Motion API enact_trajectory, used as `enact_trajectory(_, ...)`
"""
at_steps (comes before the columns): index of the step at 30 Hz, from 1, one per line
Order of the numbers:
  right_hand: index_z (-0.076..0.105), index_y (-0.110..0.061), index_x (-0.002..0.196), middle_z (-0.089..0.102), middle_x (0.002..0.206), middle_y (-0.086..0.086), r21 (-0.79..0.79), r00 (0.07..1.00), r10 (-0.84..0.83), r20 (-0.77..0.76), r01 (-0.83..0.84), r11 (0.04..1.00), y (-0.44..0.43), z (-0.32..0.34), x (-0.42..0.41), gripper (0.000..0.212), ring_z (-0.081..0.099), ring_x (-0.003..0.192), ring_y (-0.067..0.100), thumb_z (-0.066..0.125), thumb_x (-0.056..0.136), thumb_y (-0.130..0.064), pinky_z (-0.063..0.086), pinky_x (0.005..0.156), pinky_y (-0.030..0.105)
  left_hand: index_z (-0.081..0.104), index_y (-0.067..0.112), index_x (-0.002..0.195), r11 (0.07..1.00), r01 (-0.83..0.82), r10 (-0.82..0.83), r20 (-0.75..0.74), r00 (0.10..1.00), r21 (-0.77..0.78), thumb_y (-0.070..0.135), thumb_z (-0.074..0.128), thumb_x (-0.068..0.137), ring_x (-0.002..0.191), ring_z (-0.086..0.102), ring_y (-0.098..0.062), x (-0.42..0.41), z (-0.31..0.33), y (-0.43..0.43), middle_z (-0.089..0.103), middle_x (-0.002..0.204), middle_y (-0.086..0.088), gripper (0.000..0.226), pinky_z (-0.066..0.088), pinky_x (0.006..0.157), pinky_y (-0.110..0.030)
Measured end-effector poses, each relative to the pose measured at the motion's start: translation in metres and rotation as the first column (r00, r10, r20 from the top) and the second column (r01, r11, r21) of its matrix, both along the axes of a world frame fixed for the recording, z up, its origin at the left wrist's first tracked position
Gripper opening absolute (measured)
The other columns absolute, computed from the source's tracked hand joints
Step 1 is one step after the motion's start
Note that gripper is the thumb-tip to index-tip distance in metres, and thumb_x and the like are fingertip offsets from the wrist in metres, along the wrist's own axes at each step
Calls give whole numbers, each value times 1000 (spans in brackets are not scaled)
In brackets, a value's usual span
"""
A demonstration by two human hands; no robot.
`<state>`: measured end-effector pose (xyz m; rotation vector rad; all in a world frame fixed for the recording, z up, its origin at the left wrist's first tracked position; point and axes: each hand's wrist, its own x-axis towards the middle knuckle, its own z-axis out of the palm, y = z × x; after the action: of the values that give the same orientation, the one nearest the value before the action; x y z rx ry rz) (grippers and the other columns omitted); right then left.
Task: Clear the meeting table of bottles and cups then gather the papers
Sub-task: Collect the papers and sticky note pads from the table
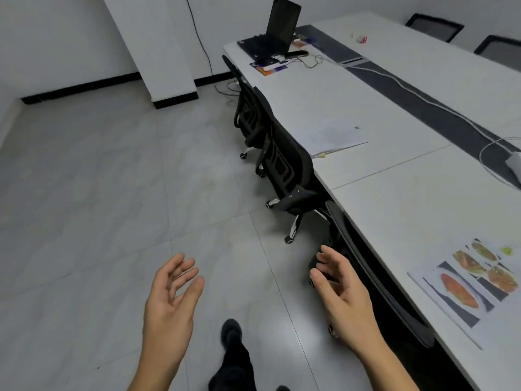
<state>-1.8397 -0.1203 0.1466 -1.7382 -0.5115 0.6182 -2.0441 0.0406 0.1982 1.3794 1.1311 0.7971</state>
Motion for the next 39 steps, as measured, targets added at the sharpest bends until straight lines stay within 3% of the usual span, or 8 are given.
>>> enact_trajectory(7, 57, -31, 134, 62, 127, -16, -130, 952, -306, -11, 302, 945, 103, -33, 86, 43, 59, 111, -5, 66, 94, -20, 47, 83, 6, 54, 31, 126, 936, 338, -342, -36, 939, -96, 8, 65, 92, 112, 62, -2, 147, -55, 149, 64, 124, 7, 42, 47, 87, -20)
enact_trajectory(12, 56, -31, 135, 63, 125, -18, -149, 818, -574, 19, 570, 808, 142, -10, 136, 43, 58, 110, -9, 67, 94, -23, 46, 81, 6, 52, 37, 121, 761, 645, -648, -38, 761, -73, 7, 64, 93, 109, 61, 3, 279, -42, 225, 63, 123, 9, 42, 50, 80, -14)
enact_trajectory(17, 54, -34, 136, 63, 125, -21, -151, 645, -764, -18, 754, 639, 147, -5, 162, 44, 59, 112, -6, 66, 94, -25, 45, 82, 7, 52, 22, 133, 574, 818, -819, -26, 573, -40, 5, 63, 93, 110, 62, 0, 387, -34, 249, 63, 122, 4, 45, 49, 82, -10)
enact_trajectory(21, 54, -34, 135, 62, 127, -19, -156, 583, -809, -67, 795, 586, 152, -22, 194, 42, 58, 108, -10, 65, 95, -23, 46, 81, 7, 51, 26, 131, 527, 848, -849, -67, 524, -49, 5, 64, 93, 112, 62, -2, 448, -54, 244, 62, 125, 5, 46, 50, 83, -14)
enact_trajectory(26, 52, -41, 131, 60, 127, -22, -182, 618, -772, -146, 750, 635, 163, -41, 249, 40, 55, 110, -11, 63, 96, -26, 47, 83, 15, 47, 28, 133, 518, 854, -844, -194, 500, -53, 8, 63, 94, 114, 59, 3, 485, -65, 239, 58, 129, 9, 48, 50, 83, -12)
enact_trajectory(32, 51, -39, 135, 57, 128, -20, -233, 666, -737, -116, 703, 672, 184, -67, 323, 42, 55, 116, -6, 62, 97, -26, 49, 92, 22, 47, 22, 136, 516, 856, -782, -407, 471, -1, 11, 65, 93, 116, 55, -4, 566, -96, 285, 54, 128, 7, 48, 46, 86, -15)
enact_trajectory(35, 49, -36, 138, 57, 130, -17, -299, 647, -758, -82, 710, 638, 197, -75, 353, 45, 55, 118, -3, 62, 97, -27, 50, 97, 29, 43, 15, 144, 470, 883, -734, -557, 388, -4, 18, 64, 94, 123, 47, -11, 614, -123, 322, 48, 139, -1, 54, 40, 100, -27)
enact_trajectory(39, 47, -31, 143, 55, 131, -18, -360, 585, -811, -8, 755, 548, 216, -74, 374, 49, 53, 119, -5, 62, 96, -28, 44, 92, 16, 31, 7, 151, 445, 895, -579, -775, 253, -40, 43, 64, 91, 141, 32, -29, 683, -183, 373, 36, 153, -14, 78, 30, 114, -47)
